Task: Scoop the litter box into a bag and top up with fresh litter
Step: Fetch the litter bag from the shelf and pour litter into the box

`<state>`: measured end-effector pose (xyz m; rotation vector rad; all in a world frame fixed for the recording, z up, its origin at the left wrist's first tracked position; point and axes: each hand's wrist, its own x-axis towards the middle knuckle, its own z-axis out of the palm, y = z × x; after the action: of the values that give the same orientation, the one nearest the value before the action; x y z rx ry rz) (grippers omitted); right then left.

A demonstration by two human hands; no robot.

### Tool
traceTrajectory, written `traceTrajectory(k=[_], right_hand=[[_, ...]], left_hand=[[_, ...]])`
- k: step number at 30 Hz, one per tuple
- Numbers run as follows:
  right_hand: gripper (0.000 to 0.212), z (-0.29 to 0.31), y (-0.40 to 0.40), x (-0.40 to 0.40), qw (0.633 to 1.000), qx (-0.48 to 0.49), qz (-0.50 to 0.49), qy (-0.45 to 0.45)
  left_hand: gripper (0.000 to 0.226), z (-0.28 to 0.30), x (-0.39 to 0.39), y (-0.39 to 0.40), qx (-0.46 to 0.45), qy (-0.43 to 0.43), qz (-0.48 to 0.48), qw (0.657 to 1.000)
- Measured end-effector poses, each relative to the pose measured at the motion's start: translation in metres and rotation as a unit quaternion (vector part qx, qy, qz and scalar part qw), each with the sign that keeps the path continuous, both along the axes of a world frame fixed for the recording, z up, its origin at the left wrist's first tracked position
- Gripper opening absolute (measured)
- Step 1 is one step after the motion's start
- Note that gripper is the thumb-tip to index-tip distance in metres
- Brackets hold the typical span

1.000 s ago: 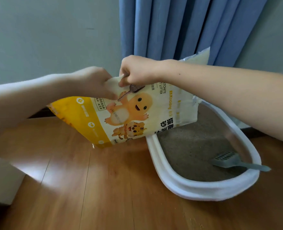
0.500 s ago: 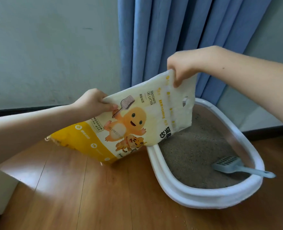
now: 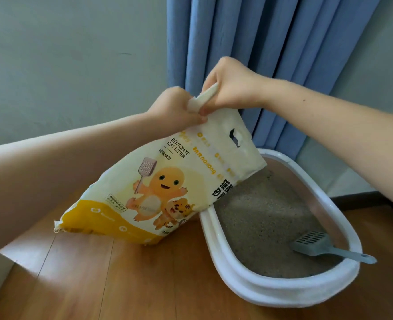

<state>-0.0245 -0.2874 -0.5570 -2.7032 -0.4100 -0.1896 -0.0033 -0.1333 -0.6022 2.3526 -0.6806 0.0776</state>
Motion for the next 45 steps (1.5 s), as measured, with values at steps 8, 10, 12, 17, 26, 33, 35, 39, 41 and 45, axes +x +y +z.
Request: traceTrajectory(k=[8,10,12,17,26,33,35,39,41,45], right_hand=[[0.034,-0.054,-0.089,-0.010,0.973,-0.033,-0.035,0.226],[0.031,-0.077,-0.104,-0.011,0.958,-0.085,-0.058,0.268],[0.018,-0.091,-0.115,-0.011,0.959,-0.089,-0.079,0.258],[0.028,-0.094,-0.112,-0.007,0.980,-0.047,-0.100,0.164],[0.011,-0.027,-0.052,0.009,0.992,-0.114,-0.032,0.039],[0.013,0.031,0.009,0.014,0.987,-0.138,0.035,-0.074],[0.015,0.031,0.012,0.014,0.986,-0.142,0.035,-0.080],[0.018,0.014,0.013,0.019,0.989,-0.125,0.010,-0.081],[0.019,0.001,0.014,0.021,0.991,-0.118,0.011,-0.069],[0.015,-0.008,0.010,0.023,0.995,-0.071,-0.001,-0.065]], left_hand=[[0.031,-0.005,0.006,0.005,-0.032,0.004,0.033,0.999],[0.032,-0.004,0.005,0.008,-0.035,0.005,0.038,0.999],[0.034,-0.004,0.005,0.010,-0.038,0.001,0.038,0.999],[0.039,-0.003,0.007,0.023,-0.065,0.008,0.050,0.997],[0.030,0.004,0.014,0.111,-0.229,0.140,0.109,0.957],[0.052,-0.007,0.001,0.176,-0.301,0.203,0.102,0.926],[0.046,-0.009,-0.002,0.181,-0.300,0.213,0.084,0.926],[0.042,-0.016,0.006,0.184,-0.286,0.216,0.070,0.931],[0.033,-0.024,0.008,0.183,-0.276,0.223,0.087,0.931],[0.037,-0.020,0.016,0.181,-0.274,0.206,0.102,0.934]])
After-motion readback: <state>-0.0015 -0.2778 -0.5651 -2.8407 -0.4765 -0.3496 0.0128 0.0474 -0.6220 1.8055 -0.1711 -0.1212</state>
